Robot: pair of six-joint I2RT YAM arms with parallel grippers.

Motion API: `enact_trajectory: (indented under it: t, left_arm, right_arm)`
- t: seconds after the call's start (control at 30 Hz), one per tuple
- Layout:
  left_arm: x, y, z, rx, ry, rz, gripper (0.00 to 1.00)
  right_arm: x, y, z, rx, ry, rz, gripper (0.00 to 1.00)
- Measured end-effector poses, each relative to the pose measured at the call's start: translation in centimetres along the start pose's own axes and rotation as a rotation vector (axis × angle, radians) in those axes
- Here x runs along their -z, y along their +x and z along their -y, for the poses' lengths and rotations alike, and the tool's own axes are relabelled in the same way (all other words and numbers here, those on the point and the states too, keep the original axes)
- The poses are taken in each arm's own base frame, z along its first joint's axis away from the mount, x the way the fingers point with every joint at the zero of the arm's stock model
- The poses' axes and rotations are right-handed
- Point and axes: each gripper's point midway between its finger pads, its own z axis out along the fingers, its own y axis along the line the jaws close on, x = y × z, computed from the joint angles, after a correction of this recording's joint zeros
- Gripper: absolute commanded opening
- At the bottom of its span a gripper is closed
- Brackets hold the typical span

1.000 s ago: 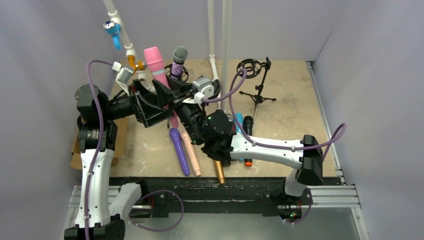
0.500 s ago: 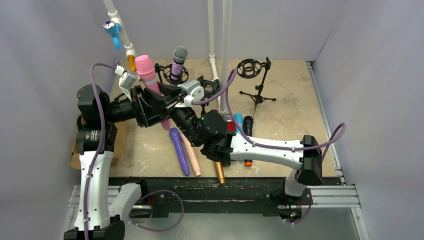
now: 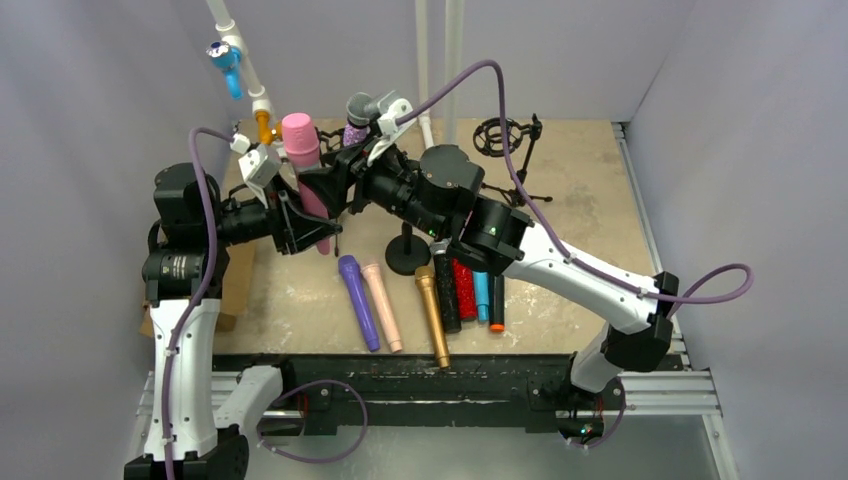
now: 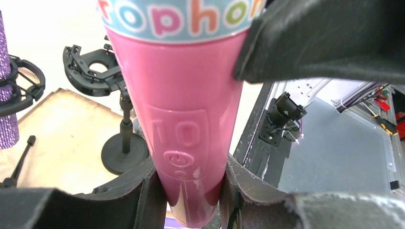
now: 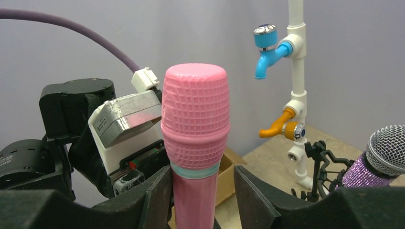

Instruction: Attach the microphones to the stand

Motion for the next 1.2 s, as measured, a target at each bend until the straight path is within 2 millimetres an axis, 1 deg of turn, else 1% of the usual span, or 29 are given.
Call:
enact_trajectory:
  t: [0.07,0.17,0.27,0.3,0.33,0.4,0.47,0.5,0.53,0.57,0.6,0.67,0.7,0.73,0.77,0.83,0.9,1.0,1.07,1.1,1.2]
  left_arm:
    - [0.0,0.5,-0.2,0.003,-0.001,-0.014,0.0]
    - [0.1,1.1,-0.1,-0.006,0.002,-0.031,0.0]
    - [0.2,1.4,0.2,-0.025,0.011,-0.04,0.0]
    - [0.3,1.4,0.3,-0.031,0.013,-0.041,0.0]
    - [0.3,1.5,0.4,-0.039,0.014,-0.043,0.0]
    - [0.4,1.7,0.5,-0.048,0.014,-0.047,0.0]
    - [0.5,2.1,0.4,-0.039,0.007,-0.058,0.0]
    - [0.5,2.2,0.4,-0.032,0.006,-0.063,0.0]
    - [0.5,2.4,0.3,-0.033,0.003,-0.067,0.02]
    - [0.5,2.4,0.2,-0.034,0.0,-0.069,0.16]
    - [0.4,2.4,0.0,-0.038,-0.001,-0.07,0.37]
    - [0.4,2.3,-0.3,-0.045,-0.007,-0.074,0.72]
    - [0.3,2.2,-0.5,-0.048,-0.014,-0.074,0.87]
    - [0.3,2.0,-0.8,-0.053,-0.029,-0.073,0.95]
    - [0.3,1.9,-1.2,-0.059,-0.048,-0.07,0.98]
    - [0.3,1.7,-1.6,-0.06,-0.073,-0.068,1.0]
    - [0.3,1.5,-2.1,-0.074,-0.094,-0.063,1.0]
    - [0.2,1.5,-2.8,-0.072,-0.107,-0.067,1.0]
    - [0.0,1.8,-3.5,-0.057,-0.118,-0.078,1.0]
    - [0.0,2.1,-3.8,-0.051,-0.125,-0.084,1.0]
    - [-0.3,3.4,-5.4,-0.016,-0.156,-0.119,1.0]
  right_arm:
    - [0.1,0.0,0.3,-0.009,-0.006,-0.021,0.57]
    - [-0.1,0.3,0.0,-0.02,-0.026,-0.052,0.57]
    - [-1.0,0.7,-0.7,-0.032,-0.055,-0.075,0.57]
    - [-1.3,1.0,-0.8,-0.034,-0.063,-0.085,0.55]
    - [-1.8,1.3,-1.0,-0.036,-0.071,-0.095,0.52]
    - [-2.3,2.1,-1.3,-0.04,-0.083,-0.119,0.43]
    - [-2.7,3.1,-1.4,-0.046,-0.089,-0.146,0.31]
    - [-2.7,3.3,-1.2,-0.047,-0.087,-0.154,0.25]
    - [-2.6,3.4,-1.0,-0.048,-0.084,-0.161,0.18]
    - [-2.5,3.4,-0.9,-0.05,-0.081,-0.165,0.13]
    - [-2.4,3.4,-0.7,-0.05,-0.077,-0.169,0.09]
    - [-2.1,3.3,-0.2,-0.047,-0.066,-0.174,0.04]
    - [-1.9,3.3,0.2,-0.042,-0.056,-0.177,0.03]
    - [-1.5,3.4,0.9,-0.026,-0.033,-0.188,0.02]
    - [-1.1,3.4,1.7,-0.006,-0.008,-0.197,0.02]
    - [-0.2,2.9,3.4,0.046,0.052,-0.198,0.02]
    - [0.6,1.9,5.0,0.102,0.11,-0.18,0.01]
    - [2.2,-0.3,7.6,0.22,0.214,-0.112,0.01]
    - [3.6,-1.7,9.3,0.293,0.282,-0.047,0.0]
    - [4.1,-2.2,9.8,0.319,0.306,-0.021,0.0]
    - [5.0,-3.7,12.3,0.384,0.388,0.071,0.0]
